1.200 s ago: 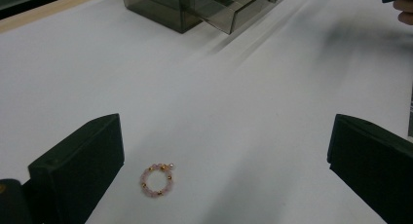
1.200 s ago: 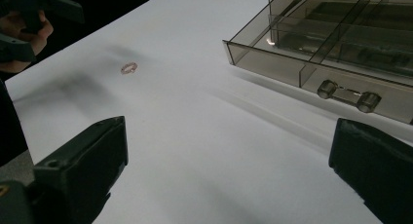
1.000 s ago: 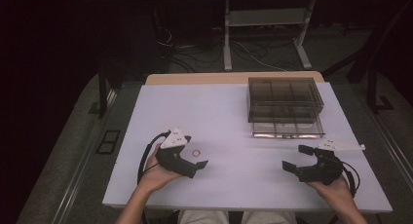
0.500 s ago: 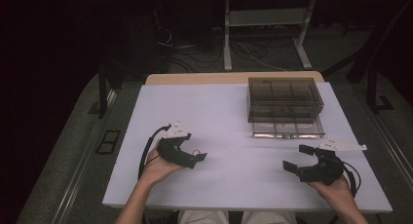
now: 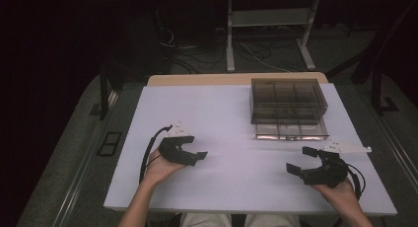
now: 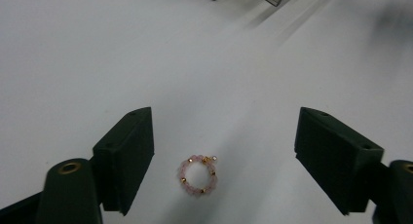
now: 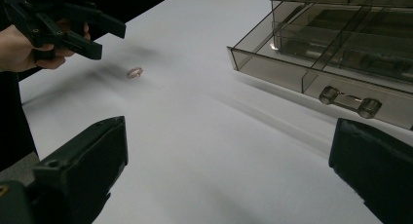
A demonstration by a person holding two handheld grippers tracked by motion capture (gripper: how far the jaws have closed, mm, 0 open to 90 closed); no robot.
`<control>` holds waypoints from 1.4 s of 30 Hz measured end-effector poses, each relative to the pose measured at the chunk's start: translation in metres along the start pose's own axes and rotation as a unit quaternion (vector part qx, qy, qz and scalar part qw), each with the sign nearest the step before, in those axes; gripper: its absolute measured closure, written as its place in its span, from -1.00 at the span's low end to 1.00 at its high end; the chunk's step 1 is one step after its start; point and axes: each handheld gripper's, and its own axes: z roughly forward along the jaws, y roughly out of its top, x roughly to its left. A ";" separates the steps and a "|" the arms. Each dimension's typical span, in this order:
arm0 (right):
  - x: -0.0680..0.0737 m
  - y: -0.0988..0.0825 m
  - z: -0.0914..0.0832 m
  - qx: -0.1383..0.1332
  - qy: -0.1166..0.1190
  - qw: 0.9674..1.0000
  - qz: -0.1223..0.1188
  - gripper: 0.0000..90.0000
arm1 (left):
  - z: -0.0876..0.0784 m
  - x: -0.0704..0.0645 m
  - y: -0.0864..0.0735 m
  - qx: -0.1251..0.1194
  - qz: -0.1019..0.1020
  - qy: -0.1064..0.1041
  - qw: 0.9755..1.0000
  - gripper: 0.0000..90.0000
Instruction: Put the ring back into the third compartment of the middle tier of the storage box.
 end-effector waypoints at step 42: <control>0.002 0.001 -0.001 -0.006 0.008 1.000 -0.001 -1.00 | 0.020 0.002 -0.017 0.059 0.036 -0.007 0.998 0.39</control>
